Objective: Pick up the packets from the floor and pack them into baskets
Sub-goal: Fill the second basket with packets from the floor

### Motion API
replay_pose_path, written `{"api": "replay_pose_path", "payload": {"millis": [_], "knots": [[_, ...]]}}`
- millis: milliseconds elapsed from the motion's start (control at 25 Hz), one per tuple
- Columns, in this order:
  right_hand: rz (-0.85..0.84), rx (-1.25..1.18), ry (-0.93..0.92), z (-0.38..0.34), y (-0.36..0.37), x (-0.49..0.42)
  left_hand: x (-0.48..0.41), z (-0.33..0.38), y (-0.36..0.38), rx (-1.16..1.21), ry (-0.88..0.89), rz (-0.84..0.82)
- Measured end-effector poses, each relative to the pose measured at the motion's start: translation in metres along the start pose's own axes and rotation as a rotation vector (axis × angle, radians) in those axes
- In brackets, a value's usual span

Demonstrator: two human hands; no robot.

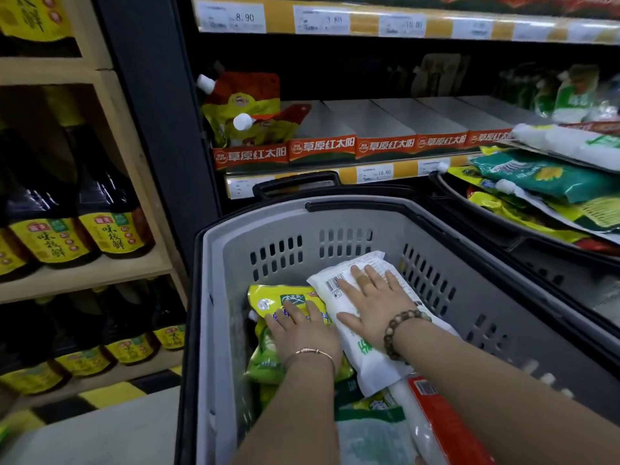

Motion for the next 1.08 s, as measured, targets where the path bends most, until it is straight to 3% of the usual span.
{"api": "replay_pose_path", "payload": {"millis": [160,320,440,760,920,1080], "knots": [[0.011,0.042,0.014,-0.003,-0.001,-0.001,-0.005,-0.004,0.003,0.043,0.017,-0.035],[-0.041,0.051,0.016,-0.005,-0.002,-0.002,-0.01,-0.002,-0.004,-0.049,0.029,-0.235],[-0.039,0.038,-0.004,-0.004,-0.012,0.0,-0.012,0.002,-0.041,-0.14,0.154,-0.3],[0.152,-0.008,0.06,-0.021,-0.098,0.012,0.033,-0.06,-0.16,0.093,0.42,0.334],[0.26,-0.206,-0.003,-0.083,-0.152,0.018,0.06,-0.151,-0.179,0.102,0.437,0.463],[0.326,-0.183,-0.151,-0.179,-0.189,0.011,0.075,-0.259,-0.166,0.145,0.338,0.493]]}}
Point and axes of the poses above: each hand's wrist, its own x-axis away from the middle knuckle, its own y-axis out of the palm, z = x × y, the point moved 6 cm from there along -x, towards the middle knuckle
